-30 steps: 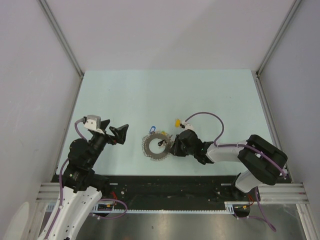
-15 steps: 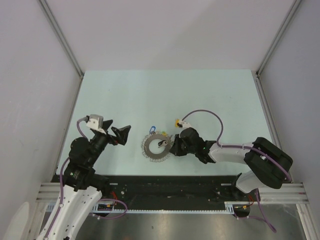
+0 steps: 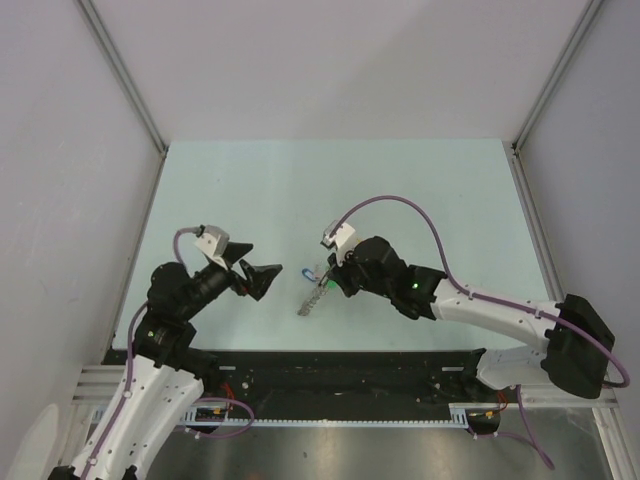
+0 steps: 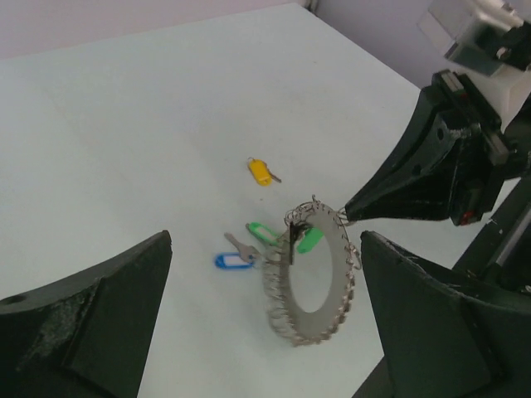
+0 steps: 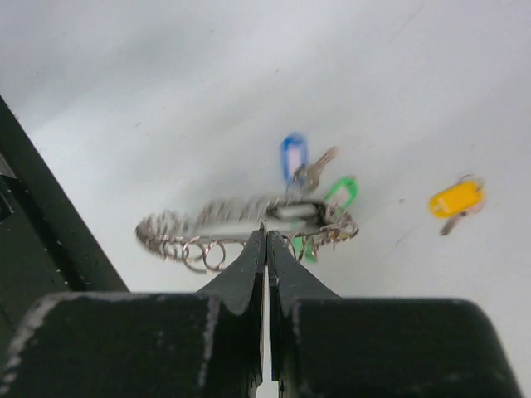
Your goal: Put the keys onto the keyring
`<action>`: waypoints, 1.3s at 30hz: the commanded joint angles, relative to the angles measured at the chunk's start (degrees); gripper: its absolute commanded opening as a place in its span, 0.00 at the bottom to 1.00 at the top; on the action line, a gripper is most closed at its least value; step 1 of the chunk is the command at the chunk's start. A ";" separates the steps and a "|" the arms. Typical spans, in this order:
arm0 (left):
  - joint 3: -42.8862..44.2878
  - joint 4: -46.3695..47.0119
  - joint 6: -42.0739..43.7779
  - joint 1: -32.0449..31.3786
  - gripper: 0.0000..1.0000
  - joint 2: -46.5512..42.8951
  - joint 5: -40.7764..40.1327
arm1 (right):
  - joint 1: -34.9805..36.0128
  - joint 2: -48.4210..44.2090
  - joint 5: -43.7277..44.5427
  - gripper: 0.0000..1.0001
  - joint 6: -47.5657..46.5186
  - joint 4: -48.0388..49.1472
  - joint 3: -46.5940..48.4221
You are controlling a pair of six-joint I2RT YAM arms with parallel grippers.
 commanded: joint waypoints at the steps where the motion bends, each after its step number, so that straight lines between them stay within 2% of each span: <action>1: 0.76 5.20 4.46 0.18 1.00 1.39 9.92 | 0.16 -4.86 4.77 0.00 -10.04 2.10 2.29; 4: 1.03 6.96 5.42 0.09 1.00 2.44 12.56 | -0.01 -6.88 2.76 0.00 -11.72 2.54 2.64; 10: 2.43 11.00 7.27 0.00 1.00 5.17 19.85 | -1.42 -10.40 -10.41 0.00 -13.30 5.35 2.64; 11: 2.69 11.19 7.53 0.00 1.00 6.65 20.21 | -1.59 -10.84 -13.82 0.00 -13.48 5.70 2.64; 18: 2.69 15.05 8.06 -0.61 0.93 10.18 22.15 | -3.17 -13.30 -23.43 0.00 -17.26 7.29 2.64; 21: 3.84 14.88 9.12 -2.72 0.91 11.06 21.71 | -5.45 -14.18 -27.29 0.00 -17.96 7.46 2.56; 24: 3.14 16.45 10.35 -8.85 0.89 12.02 19.16 | -7.39 -14.27 -32.30 0.00 -18.84 7.29 2.56; 27: 2.26 17.86 10.35 -12.20 0.85 14.21 17.93 | -8.27 -14.53 -36.44 0.00 -20.68 5.89 2.56; 30: 2.78 17.78 10.35 -14.49 0.84 16.15 16.00 | -9.15 -14.71 -38.37 0.00 -22.18 4.04 2.56; 34: 6.02 13.92 15.35 -15.29 0.83 20.01 16.35 | -11.08 -15.41 -41.01 0.00 -22.45 3.33 2.47; 39: 8.58 12.06 20.19 -15.38 0.63 23.01 19.94 | -12.58 -16.82 -42.95 0.00 -23.41 0.70 2.56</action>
